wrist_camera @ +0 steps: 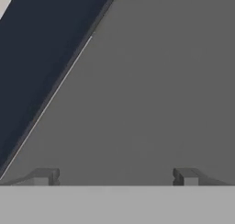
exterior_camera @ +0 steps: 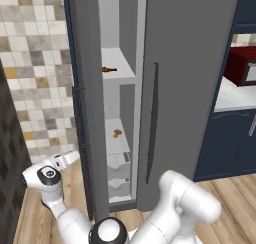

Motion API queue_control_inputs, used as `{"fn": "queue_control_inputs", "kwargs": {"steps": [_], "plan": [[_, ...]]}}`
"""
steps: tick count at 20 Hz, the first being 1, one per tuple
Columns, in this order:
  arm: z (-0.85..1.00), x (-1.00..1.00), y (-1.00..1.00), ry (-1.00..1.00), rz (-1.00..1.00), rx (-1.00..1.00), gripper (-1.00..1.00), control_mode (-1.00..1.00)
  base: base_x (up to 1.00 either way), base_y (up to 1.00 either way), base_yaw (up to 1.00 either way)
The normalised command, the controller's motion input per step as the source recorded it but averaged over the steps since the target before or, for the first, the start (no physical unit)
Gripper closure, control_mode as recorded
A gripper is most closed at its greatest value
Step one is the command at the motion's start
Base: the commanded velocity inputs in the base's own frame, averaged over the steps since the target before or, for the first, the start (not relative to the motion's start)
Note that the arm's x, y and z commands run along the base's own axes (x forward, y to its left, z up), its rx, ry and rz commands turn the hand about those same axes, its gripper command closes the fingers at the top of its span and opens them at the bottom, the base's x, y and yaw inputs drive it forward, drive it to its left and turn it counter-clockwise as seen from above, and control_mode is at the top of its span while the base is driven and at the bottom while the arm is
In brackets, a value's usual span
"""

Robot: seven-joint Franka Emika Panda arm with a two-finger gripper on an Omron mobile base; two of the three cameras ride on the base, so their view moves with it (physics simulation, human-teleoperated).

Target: There's a chicken drumstick in the fridge that needs to be moved to the freezer for freezing. Pick up the chicken drumstick from the fridge, place it on any shelf in the freezer, and close the fridge and freezer doors when done.

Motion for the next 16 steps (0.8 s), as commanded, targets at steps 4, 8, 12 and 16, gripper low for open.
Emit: {"fn": "queue_control_inputs", "kwargs": {"steps": [4, 8, 12, 16], "plan": [[0.00, 0.04, -0.73, 0.00, 0.00, 0.04, -1.00, -1.00, 0.00, 0.00, 0.00], [0.00, 0.13, -0.85, 0.00, 0.00, 0.07, -1.00, -1.00, 0.00, 0.00, 0.00], [0.00, 0.16, -0.87, 0.00, 0.01, 0.08, -1.00, -1.00, 0.00, 0.00, 0.00], [0.00, 0.09, -0.89, 0.00, 0.01, 0.08, -1.00, -1.00, 0.00, 0.00, 0.00]]}}
